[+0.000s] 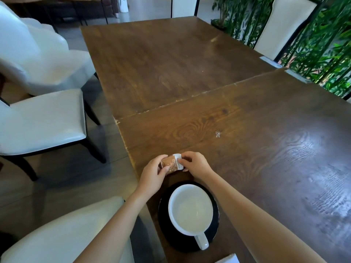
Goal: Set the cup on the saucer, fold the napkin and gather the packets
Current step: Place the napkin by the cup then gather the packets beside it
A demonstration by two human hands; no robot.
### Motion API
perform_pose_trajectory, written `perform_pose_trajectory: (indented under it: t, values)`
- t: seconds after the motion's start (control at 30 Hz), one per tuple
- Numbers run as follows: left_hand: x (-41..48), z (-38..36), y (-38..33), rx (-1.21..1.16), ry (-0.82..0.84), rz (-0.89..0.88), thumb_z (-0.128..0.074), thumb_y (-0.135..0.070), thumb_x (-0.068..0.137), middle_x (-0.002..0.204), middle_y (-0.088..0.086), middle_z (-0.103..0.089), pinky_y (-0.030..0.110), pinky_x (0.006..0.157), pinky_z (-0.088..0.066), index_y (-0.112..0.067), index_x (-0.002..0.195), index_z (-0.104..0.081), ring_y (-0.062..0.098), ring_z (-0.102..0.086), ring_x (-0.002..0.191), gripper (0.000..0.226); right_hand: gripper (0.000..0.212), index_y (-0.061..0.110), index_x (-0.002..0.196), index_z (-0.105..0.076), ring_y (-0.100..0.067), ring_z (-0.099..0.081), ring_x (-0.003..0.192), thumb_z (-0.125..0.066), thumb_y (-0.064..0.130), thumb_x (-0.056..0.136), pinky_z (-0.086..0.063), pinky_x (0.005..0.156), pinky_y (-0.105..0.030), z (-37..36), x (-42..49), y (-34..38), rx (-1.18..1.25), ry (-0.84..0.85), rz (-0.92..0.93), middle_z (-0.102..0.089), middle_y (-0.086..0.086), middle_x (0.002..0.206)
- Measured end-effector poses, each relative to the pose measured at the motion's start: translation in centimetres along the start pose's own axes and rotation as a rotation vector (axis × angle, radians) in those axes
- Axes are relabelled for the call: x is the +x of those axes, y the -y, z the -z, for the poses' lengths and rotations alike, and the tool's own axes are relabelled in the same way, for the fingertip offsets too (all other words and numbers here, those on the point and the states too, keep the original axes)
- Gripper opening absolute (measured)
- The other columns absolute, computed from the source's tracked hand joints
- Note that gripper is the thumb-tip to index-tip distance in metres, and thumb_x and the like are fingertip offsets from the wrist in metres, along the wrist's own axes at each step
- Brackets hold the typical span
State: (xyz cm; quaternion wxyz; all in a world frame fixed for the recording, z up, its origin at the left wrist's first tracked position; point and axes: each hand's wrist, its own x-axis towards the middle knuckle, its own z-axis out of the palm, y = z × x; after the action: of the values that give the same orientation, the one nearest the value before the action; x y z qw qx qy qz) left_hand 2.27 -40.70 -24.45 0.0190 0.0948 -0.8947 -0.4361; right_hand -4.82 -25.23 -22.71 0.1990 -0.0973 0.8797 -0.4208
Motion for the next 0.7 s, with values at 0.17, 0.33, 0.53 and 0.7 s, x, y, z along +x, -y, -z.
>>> perform_pose_trajectory:
  t: [0.17, 0.33, 0.53, 0.7]
  values:
    - [1.1, 0.8, -0.6, 0.069, 0.061, 0.138, -0.058, -0.031, 0.088, 0.126, 0.004, -0.049, 0.02, 0.078, -0.041, -0.022, 0.131, -0.047, 0.014, -0.056, 0.093, 0.045, 0.019, 0.008, 0.103, -0.067, -0.015, -0.062, 0.067, -0.061, 0.015, 0.087, -0.052, 0.055, -0.018, 0.3, 1.1, 0.9, -0.064, 0.013, -0.062, -0.065, -0.003, 0.087]
    - [1.1, 1.1, -1.1, 0.275, 0.134, 0.12, -0.072, -0.04, 0.075, 0.13, 0.004, -0.033, 0.028, 0.091, -0.041, -0.017, 0.14, -0.032, 0.021, -0.049, 0.112, 0.08, 0.017, 0.008, 0.099, -0.069, -0.013, -0.057, 0.077, -0.064, 0.016, 0.085, -0.044, 0.067, -0.025, 0.0, 2.0, 1.7, -0.164, 0.014, -0.065, -0.069, -0.008, 0.101]
    - [1.0, 1.0, -1.4, 0.316, 0.14, 0.126, -0.076, -0.029, 0.074, 0.128, 0.005, -0.036, 0.032, 0.1, -0.038, -0.013, 0.139, -0.035, 0.022, -0.044, 0.119, 0.078, 0.012, 0.01, 0.092, -0.069, -0.021, -0.065, 0.084, -0.063, 0.018, 0.086, -0.056, 0.073, -0.034, -0.6, 2.1, 2.3, -0.186, -0.041, -0.094, -0.069, -0.007, 0.098]
    - [1.2, 1.3, -1.6, 0.321, 0.118, 0.105, -0.074, -0.023, 0.075, 0.112, 0.0, -0.037, 0.025, 0.084, -0.041, -0.012, 0.118, -0.053, 0.019, -0.054, 0.096, 0.049, 0.017, 0.008, 0.101, -0.066, -0.025, -0.068, 0.086, -0.063, 0.017, 0.087, -0.058, 0.078, -0.038, -0.5, 2.0, 2.3, -0.144, -0.03, -0.069, -0.068, -0.011, 0.104]
